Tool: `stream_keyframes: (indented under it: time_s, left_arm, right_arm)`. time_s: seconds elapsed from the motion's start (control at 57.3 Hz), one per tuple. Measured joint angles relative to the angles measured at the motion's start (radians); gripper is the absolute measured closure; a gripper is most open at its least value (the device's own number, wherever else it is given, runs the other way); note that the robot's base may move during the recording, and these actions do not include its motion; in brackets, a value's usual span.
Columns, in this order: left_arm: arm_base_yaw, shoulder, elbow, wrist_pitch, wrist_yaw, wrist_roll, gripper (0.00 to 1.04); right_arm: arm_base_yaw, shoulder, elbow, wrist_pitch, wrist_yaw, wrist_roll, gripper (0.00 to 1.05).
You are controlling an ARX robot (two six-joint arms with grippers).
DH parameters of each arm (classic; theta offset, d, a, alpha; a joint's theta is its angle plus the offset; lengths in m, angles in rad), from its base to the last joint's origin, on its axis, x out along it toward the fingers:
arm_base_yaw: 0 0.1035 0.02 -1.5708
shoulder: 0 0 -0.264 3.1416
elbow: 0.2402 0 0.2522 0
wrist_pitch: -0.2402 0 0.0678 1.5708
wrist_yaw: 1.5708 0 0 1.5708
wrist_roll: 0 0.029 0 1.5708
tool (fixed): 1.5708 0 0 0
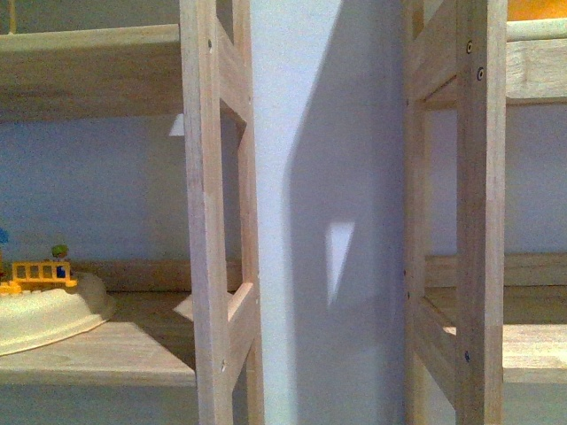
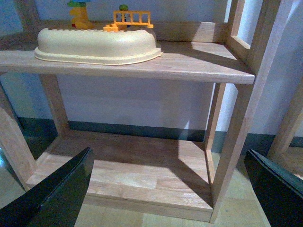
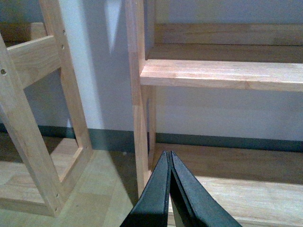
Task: Put away toys
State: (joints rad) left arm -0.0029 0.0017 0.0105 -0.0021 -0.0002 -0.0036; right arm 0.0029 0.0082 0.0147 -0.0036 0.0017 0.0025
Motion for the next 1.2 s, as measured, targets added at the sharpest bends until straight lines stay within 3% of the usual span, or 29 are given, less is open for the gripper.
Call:
stream_keyframes:
  time_s: [0.523,1.204]
  left_arm:
    - [0.0,0.0,0.0,0.0,0.0,0.0,0.06]
    - [0.0,0.0,0.0,0.0,0.0,0.0,0.06]
  right_arm:
    - [0.0,0.0,0.0,0.0,0.0,0.0,0.06]
    - [0.0,-0.001,0.0,0.0,0.0,0.0,0.07]
